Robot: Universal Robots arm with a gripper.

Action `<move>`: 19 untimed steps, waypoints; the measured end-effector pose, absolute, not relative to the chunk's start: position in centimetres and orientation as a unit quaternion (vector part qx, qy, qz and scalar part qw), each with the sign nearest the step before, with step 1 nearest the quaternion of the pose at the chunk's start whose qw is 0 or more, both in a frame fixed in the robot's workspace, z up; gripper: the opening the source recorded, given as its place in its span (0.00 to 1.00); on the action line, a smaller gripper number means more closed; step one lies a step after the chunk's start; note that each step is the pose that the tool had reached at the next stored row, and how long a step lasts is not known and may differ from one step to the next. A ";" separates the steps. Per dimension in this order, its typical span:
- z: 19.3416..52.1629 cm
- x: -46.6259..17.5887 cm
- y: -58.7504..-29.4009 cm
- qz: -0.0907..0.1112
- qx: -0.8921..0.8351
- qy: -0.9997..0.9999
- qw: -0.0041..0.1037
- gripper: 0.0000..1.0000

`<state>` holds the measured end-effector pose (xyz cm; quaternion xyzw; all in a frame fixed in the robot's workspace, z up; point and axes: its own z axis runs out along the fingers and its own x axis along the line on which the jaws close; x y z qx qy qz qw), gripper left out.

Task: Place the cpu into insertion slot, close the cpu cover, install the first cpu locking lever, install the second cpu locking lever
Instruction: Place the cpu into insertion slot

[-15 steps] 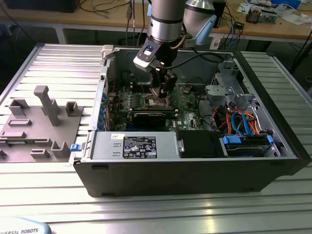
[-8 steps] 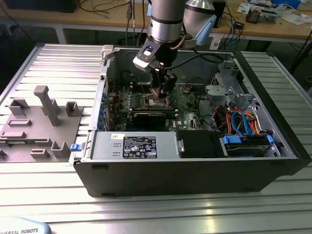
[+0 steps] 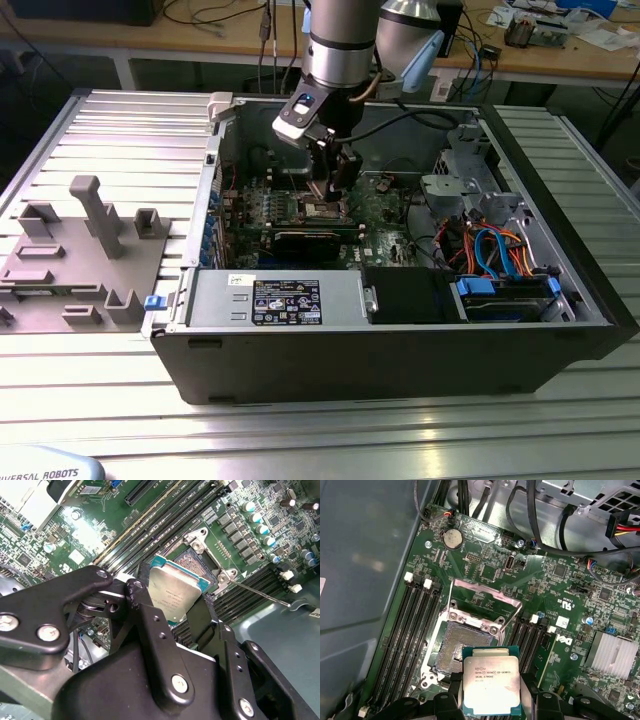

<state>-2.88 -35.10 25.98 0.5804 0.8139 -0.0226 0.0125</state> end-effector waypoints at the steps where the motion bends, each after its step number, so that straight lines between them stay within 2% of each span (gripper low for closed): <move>1: 26.0 -2.9 -35.1 -0.023 0.581 0.814 0.012 0.54; 19: 25.9 -2.9 -35.1 -0.023 0.594 0.804 0.012 0.54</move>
